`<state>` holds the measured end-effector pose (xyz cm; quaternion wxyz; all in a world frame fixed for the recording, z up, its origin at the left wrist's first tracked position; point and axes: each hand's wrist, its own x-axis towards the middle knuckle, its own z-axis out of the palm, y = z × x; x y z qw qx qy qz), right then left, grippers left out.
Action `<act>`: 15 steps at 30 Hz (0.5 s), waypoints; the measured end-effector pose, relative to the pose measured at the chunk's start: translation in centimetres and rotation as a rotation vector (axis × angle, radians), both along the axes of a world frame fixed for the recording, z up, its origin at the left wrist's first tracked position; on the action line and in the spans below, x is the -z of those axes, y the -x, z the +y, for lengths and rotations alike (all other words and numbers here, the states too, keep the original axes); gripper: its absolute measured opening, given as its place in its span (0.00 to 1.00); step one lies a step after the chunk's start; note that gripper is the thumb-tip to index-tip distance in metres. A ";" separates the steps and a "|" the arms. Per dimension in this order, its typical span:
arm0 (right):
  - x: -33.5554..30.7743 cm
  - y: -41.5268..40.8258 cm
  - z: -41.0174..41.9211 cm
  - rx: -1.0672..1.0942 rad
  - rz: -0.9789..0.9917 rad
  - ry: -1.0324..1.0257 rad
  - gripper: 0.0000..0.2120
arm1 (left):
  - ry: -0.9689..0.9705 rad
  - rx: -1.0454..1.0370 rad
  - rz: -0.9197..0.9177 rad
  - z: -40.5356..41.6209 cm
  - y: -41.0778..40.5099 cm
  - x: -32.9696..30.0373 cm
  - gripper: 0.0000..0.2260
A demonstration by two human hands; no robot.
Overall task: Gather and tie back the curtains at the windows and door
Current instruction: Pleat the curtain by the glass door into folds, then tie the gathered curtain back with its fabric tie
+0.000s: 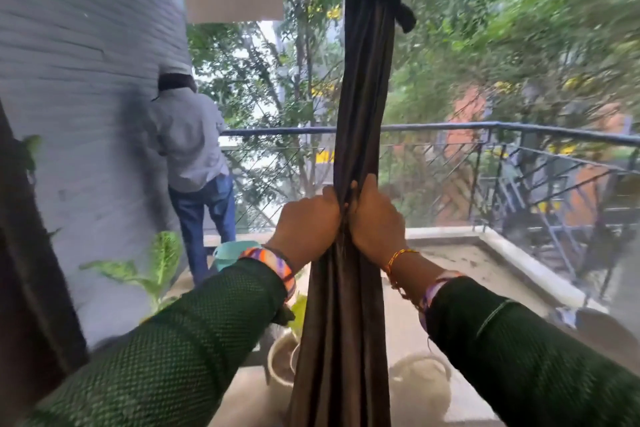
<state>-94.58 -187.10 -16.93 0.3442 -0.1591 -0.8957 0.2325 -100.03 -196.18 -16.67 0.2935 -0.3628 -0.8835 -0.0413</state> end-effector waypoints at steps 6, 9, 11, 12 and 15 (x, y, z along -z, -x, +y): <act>-6.3 -1.4 -4.5 0.280 -0.474 -0.539 0.14 | 0.477 0.127 -0.051 -7.0 2.1 -5.0 0.20; -9.0 -0.6 -10.2 0.273 -0.532 -0.681 0.13 | 0.505 0.139 -0.071 -12.0 3.8 -6.6 0.17; -10.1 1.0 -14.8 0.210 -0.534 -0.752 0.13 | 0.519 0.146 -0.020 -15.9 5.2 -7.5 0.17; -10.5 1.8 -16.7 0.166 -0.526 -0.777 0.14 | 0.529 0.138 -0.007 -17.8 5.8 -7.9 0.17; -11.4 5.2 -23.6 0.014 -0.432 -0.818 0.15 | 0.478 0.058 -0.044 -25.0 8.0 -8.8 0.16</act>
